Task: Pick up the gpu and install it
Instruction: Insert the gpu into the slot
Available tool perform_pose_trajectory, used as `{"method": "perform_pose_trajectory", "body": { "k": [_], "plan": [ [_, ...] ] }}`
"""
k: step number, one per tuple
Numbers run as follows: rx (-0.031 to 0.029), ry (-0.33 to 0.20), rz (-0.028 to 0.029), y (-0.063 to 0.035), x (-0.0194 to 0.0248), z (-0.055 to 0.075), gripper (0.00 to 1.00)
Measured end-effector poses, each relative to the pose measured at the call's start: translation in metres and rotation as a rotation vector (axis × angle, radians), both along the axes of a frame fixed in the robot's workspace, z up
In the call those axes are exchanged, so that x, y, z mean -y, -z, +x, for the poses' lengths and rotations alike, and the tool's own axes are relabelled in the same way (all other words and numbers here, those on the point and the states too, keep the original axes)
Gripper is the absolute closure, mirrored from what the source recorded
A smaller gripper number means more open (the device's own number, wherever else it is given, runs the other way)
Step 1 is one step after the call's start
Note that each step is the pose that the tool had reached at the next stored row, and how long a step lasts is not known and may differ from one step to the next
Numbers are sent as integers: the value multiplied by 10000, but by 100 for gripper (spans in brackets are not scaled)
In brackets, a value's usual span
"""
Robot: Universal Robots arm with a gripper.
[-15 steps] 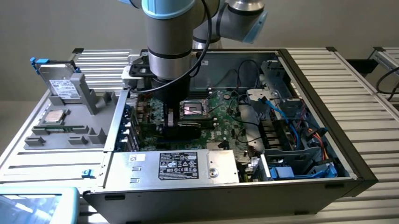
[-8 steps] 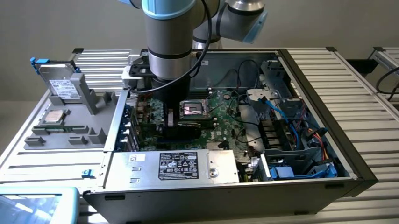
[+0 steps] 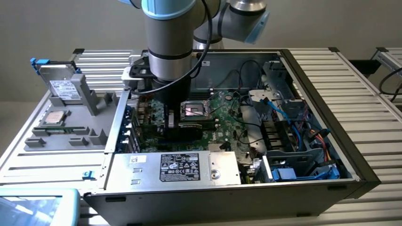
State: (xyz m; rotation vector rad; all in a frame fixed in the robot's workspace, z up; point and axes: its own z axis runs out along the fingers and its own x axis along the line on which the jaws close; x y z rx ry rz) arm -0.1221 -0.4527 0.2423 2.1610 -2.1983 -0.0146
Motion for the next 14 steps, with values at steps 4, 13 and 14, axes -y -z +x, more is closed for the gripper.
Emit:
{"method": "perform_pose_trajectory", "body": {
  "k": [4,13,14],
  "plan": [
    [0,0,0,0,2,0,72],
    [5,1,0,0,7,2,72],
    [3,4,0,0,9,9,72]
  ]
}}
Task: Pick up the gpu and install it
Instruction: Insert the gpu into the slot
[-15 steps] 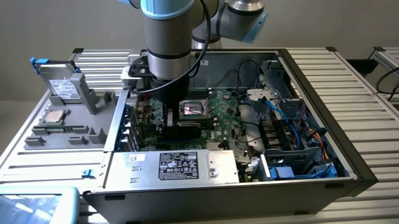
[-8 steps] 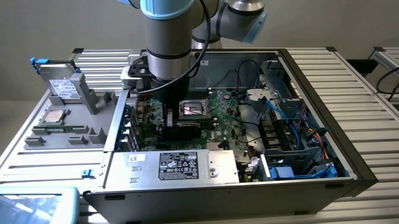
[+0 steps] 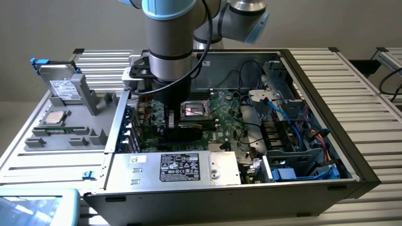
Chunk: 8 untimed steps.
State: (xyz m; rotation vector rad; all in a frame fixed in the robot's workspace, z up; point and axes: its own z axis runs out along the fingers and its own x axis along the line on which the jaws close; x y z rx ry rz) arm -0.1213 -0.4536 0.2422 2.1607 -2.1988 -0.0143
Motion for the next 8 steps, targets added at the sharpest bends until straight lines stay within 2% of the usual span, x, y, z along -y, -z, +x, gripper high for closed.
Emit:
{"method": "perform_pose_trajectory", "body": {
  "k": [8],
  "plan": [
    [21,-7,0,1,0,-5,72]
  ]
}}
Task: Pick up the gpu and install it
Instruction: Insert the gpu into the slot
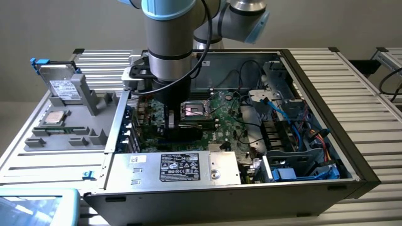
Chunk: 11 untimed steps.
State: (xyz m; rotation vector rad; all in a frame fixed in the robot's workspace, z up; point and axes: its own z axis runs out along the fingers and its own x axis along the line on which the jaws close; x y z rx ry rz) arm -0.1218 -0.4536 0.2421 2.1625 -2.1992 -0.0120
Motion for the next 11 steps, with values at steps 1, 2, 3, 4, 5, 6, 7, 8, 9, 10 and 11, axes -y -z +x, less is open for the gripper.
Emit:
{"method": "perform_pose_trajectory", "body": {
  "k": [1,2,3,4,5,6,7,8,9,10,11],
  "plan": [
    [-1,1,0,0,1,-1,72],
    [0,3,1,0,1,-2,72],
    [-1,3,1,0,1,-2,72],
    [-1,3,1,0,1,-2,72],
    [-1,3,2,0,1,-2,72],
    [-1,3,2,0,1,-2,72],
    [-1,3,2,0,1,-2,72],
    [-1,5,2,0,1,-3,72],
    [-1,15,6,0,2,-3,72],
    [-1,40,9,0,2,-3,72],
    [0,78,11,-1,2,-3,72]
  ]
}}
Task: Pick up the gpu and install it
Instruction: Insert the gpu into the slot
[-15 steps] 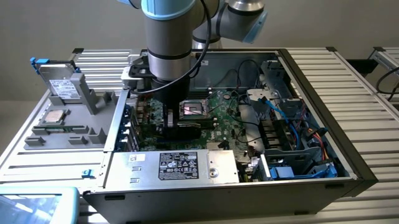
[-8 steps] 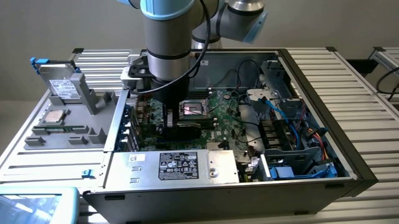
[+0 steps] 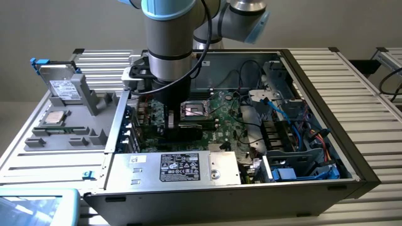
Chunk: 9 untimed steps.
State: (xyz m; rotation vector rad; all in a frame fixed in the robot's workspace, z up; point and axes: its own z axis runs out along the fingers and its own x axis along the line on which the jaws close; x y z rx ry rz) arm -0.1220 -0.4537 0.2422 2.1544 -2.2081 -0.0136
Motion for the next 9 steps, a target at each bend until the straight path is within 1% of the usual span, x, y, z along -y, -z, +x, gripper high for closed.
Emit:
{"method": "perform_pose_trajectory", "body": {
  "k": [7,9],
  "plan": [
    [1,111,16,1,3,0,72],
    [14,108,16,3,4,-4,72]
  ]
}}
